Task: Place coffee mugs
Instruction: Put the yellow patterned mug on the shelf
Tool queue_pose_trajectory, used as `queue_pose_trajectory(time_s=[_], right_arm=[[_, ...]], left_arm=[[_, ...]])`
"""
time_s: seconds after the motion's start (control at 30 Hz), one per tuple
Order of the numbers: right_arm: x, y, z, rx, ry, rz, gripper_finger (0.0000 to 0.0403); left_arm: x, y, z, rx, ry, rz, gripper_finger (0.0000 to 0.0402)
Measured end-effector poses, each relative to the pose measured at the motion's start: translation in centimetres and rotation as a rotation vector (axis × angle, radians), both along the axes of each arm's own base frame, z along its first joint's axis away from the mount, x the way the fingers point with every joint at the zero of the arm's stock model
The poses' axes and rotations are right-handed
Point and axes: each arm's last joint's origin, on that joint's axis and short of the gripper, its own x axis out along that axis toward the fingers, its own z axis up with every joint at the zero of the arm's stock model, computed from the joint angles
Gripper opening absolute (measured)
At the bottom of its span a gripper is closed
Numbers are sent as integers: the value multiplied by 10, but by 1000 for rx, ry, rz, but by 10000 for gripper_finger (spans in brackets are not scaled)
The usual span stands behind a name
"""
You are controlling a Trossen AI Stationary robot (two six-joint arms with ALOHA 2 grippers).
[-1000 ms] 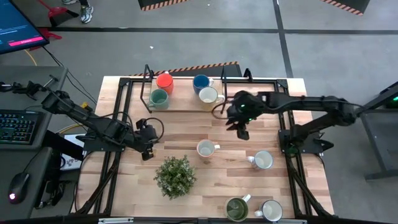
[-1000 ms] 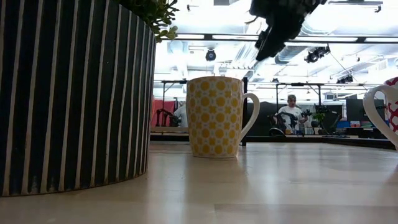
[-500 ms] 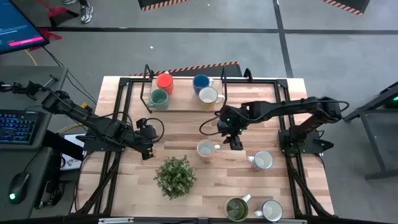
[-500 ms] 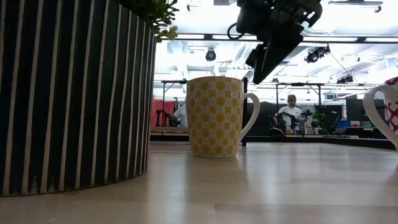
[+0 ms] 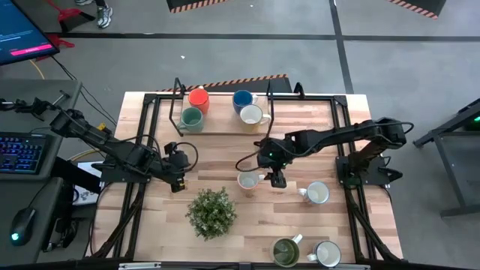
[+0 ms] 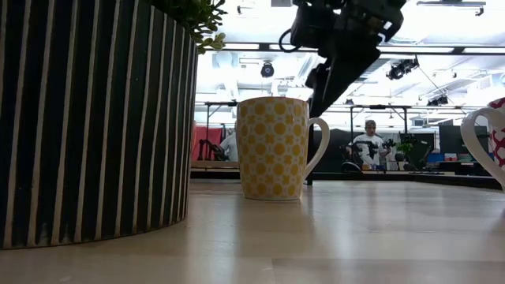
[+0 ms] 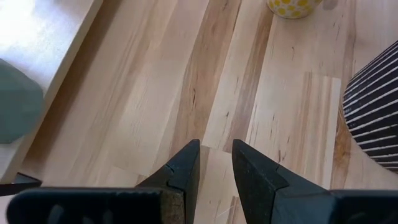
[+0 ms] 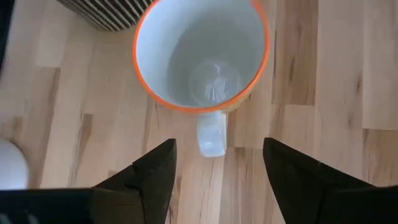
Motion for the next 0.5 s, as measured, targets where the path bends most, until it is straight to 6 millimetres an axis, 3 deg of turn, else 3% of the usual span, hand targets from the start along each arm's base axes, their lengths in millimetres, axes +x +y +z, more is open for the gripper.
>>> queue_pose_trajectory(time_s=[0.2, 0.5], right_arm=[[6, 7, -14, -8, 39, 3, 220], [12, 8, -16, -23, 8, -15, 220]], left_arm=[[0, 0, 0, -1, -2, 0, 81], [1, 0, 0, 0, -6, -5, 81]])
